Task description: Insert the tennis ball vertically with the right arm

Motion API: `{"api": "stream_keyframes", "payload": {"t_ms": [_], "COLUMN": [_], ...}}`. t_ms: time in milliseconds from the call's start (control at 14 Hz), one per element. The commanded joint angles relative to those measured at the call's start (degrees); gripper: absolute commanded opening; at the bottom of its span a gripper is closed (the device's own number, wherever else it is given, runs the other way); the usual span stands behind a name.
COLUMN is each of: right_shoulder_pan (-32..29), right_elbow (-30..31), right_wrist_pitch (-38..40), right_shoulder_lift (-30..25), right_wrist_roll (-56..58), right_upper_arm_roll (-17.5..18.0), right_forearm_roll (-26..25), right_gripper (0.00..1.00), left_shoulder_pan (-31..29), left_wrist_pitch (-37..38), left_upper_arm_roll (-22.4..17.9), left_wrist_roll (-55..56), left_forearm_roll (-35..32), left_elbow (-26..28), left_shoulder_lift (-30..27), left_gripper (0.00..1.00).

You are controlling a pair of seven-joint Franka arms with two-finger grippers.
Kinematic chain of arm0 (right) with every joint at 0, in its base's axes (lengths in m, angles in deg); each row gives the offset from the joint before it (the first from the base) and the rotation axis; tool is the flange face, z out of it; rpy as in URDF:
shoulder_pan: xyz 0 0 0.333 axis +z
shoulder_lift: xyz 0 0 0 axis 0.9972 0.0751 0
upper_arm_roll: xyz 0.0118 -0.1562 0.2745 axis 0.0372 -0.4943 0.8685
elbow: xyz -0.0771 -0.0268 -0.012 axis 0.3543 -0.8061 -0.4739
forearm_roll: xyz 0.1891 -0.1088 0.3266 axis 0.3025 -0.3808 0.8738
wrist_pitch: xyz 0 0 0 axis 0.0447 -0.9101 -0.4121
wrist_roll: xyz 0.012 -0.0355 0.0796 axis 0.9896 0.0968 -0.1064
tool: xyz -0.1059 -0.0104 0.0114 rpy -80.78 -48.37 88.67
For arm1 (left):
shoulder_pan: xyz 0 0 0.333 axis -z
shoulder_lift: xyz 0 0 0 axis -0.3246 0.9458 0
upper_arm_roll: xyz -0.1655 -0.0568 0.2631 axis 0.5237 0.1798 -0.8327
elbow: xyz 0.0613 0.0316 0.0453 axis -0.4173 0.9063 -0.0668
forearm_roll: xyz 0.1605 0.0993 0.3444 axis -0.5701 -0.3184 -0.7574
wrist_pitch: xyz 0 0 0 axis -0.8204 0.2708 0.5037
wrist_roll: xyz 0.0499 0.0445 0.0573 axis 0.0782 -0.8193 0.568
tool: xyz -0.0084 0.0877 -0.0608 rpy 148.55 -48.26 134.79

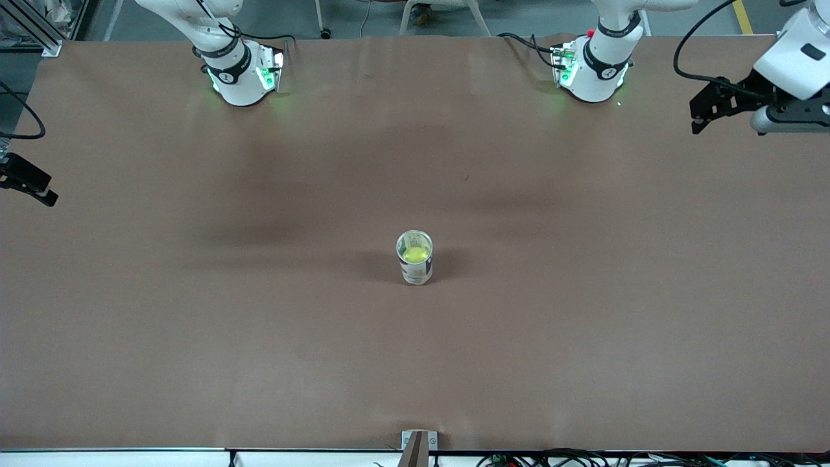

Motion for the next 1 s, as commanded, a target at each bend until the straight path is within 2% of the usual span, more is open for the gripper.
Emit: {"api": "stream_keyframes", "payload": {"t_ms": [0,427,926], "right_shoulder_pan": [1.92,1.65,1.65], "right_elbow": [0.42,0.42,0.69], "right_wrist_pitch": [0.35,3.68,3.07], "right_shoulder_lift": [-1.02,-1.46,-1.37], "right_wrist_roll": [-0.45,-0.53,-0.53], "right_upper_arm_roll": [-0.53,-0.71,-0.62], "right_forearm_roll": [-0.96,-0.70,-0.70], "right_gripper": [1.00,1.00,1.00], "left_shoulder_pan": [0.00,0.09,0.00], "left_wrist_pitch": [-1.37,-1.45,-1.10], "left_upper_arm_roll": [-0.71,-0.71,-0.71], "left_wrist_roll": [-0.47,-1.09,-1.00], "left_forearm_roll": [3.26,3.88,3.80], "left_elbow": [2.65,1.43,1.16], "left_shoulder_lift": [-2.01,-0.17,0.27], "left_gripper": [1.00,1.00,1.00]}}
